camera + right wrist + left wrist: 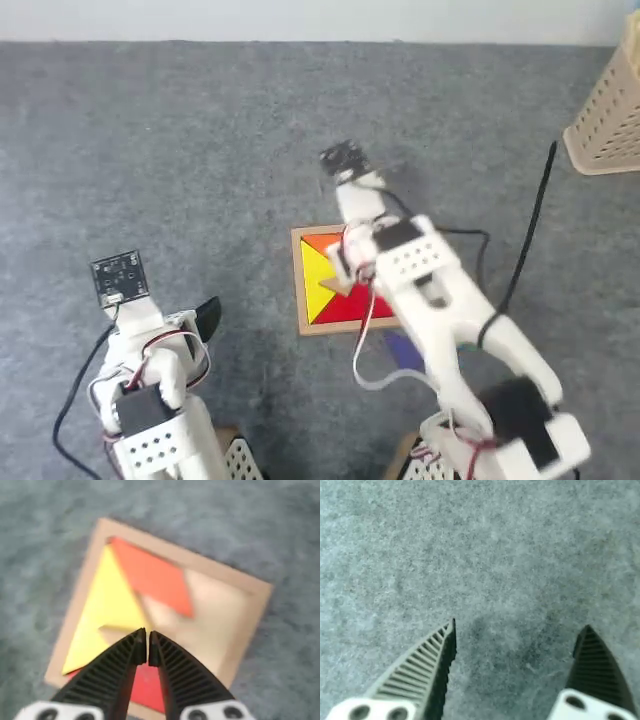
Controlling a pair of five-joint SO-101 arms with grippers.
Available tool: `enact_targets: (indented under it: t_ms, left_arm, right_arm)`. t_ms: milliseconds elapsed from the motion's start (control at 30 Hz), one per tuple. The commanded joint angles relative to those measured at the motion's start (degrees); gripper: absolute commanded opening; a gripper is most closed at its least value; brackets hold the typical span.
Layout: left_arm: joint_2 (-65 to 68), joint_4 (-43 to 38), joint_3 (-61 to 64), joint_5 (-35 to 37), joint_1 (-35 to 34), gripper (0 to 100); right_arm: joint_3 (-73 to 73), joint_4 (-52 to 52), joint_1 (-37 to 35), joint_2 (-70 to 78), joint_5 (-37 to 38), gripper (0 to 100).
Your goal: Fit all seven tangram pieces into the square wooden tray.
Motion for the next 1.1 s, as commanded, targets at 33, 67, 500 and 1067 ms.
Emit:
enact_targets:
  t_ms: [33, 67, 500, 1067]
  left_arm:
    - [-0.7, -0.1, -0.7, -0.1, 0.1, 35]
    - [-0.7, -0.1, -0.7, -0.1, 0.1, 35]
    - [-0.7, -0.1, -0.7, -0.1, 0.1, 35]
    - [-0.7, -0.1, -0.7, -0.1, 0.1, 35]
  right_arm:
    - [3.9, -1.3, -7.6, -8.3, 7.7, 0.6]
    - [4.0, -0.3, -8.4, -8.4, 9.4, 0.6]
    - [1.0, 1.5, -8.2, 1.4, 13.8, 0.6]
    - [-1.8, -1.5, -1.6, 5.4, 13.6, 0.6]
